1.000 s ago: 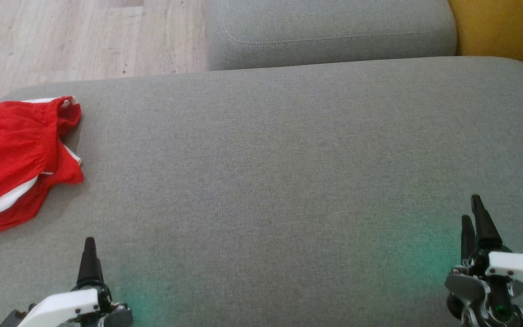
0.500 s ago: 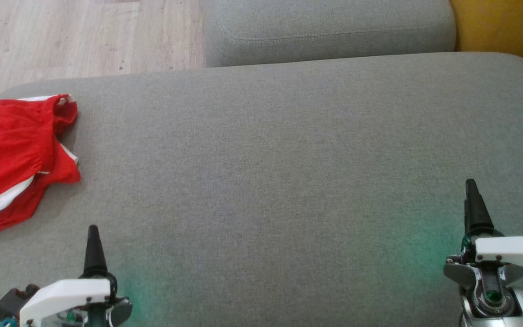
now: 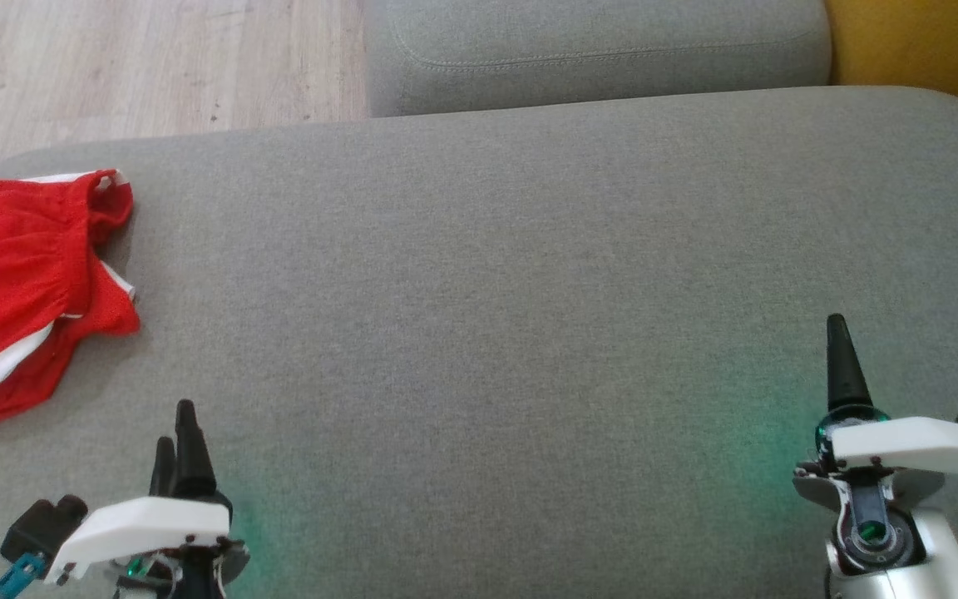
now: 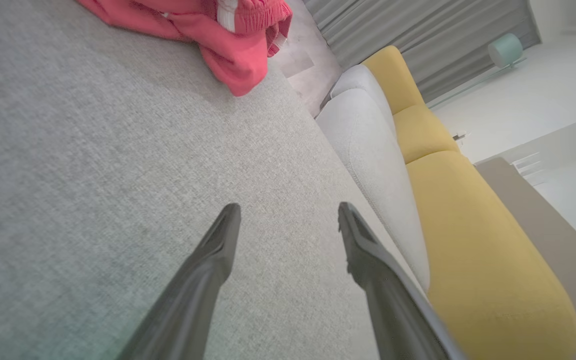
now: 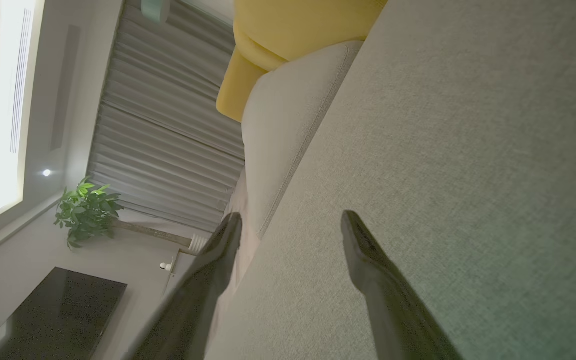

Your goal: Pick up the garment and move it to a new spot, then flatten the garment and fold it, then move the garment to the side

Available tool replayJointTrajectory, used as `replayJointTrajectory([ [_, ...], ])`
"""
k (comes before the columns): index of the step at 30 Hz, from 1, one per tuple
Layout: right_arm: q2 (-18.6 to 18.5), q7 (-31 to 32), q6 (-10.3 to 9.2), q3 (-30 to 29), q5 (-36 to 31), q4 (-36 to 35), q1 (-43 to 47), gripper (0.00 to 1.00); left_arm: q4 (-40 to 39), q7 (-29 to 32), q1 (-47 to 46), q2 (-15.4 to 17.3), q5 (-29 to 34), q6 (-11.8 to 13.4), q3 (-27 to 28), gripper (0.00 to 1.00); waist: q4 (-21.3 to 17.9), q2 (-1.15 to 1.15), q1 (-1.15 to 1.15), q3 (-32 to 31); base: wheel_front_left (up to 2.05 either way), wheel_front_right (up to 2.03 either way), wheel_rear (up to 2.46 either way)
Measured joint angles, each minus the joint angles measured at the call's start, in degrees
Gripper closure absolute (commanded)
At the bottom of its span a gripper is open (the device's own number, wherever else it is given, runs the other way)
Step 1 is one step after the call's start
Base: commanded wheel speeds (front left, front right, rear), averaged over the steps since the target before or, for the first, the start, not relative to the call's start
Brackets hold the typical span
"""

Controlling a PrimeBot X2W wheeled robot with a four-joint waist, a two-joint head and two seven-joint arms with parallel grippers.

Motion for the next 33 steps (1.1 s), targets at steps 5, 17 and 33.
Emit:
replayJointTrajectory([
  [5,0.12,-0.71,0.0,0.25,-4.07,0.44,-0.84,0.0,0.83,-0.58,-0.11,0.0,3.67,0.41,-0.07,0.0,-0.09,0.0,0.0,-0.08,0.0,0.0,0.0],
  [17,0.18,-2.67,0.0,1.48,-12.55,2.36,-2.79,0.0,2.23,-2.58,-1.16,0.04,11.9,0.98,-0.29,0.0,0.06,0.0,0.0,-0.14,0.0,0.0,0.0],
  [33,0.18,-5.2,0.0,3.77,-26.74,6.99,-4.5,0.0,6.6,-5.21,-3.14,0.14,25.38,2.67,-3.08,0.0,0.21,0.0,0.0,-0.36,0.0,0.0,0.0],
])
